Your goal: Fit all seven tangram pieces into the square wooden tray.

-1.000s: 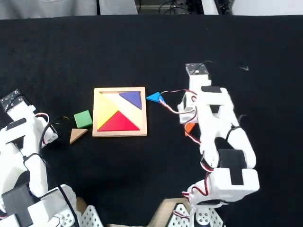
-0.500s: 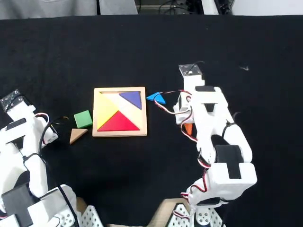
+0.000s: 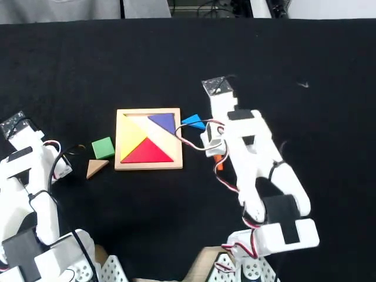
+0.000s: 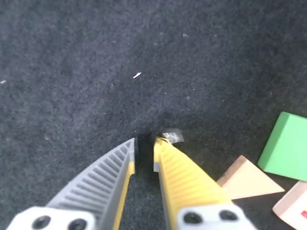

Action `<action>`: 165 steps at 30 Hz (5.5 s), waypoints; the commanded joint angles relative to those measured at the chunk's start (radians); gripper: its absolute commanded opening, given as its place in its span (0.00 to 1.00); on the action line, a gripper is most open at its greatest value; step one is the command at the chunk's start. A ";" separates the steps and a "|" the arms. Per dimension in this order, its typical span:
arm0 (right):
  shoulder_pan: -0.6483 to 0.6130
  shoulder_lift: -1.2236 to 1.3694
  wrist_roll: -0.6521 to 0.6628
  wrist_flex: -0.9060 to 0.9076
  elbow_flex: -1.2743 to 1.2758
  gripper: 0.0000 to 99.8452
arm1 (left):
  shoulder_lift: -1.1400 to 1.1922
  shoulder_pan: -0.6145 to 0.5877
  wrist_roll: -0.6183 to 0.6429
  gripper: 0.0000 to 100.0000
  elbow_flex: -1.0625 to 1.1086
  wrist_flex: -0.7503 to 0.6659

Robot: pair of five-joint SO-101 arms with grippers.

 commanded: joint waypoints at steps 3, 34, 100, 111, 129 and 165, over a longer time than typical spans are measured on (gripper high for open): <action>-0.035 -0.064 0.002 -0.002 0.001 0.11 | -0.035 0.015 -0.005 0.08 -0.005 -0.012; -0.118 0.027 -0.094 -0.011 -0.024 0.25 | -0.035 0.015 -0.002 0.08 -0.007 -0.012; -0.330 0.295 -0.552 0.080 -0.435 0.03 | -0.035 0.015 -0.005 0.08 -0.005 -0.012; -0.341 0.288 -0.516 0.126 -0.486 0.22 | -0.035 0.015 -0.005 0.08 -0.005 -0.012; -0.308 0.447 -0.183 0.147 -0.740 0.01 | -0.035 0.015 -0.006 0.08 -0.005 -0.012; -0.264 0.424 -0.180 0.453 -1.033 0.01 | -0.046 0.025 -0.009 0.08 -0.010 -0.008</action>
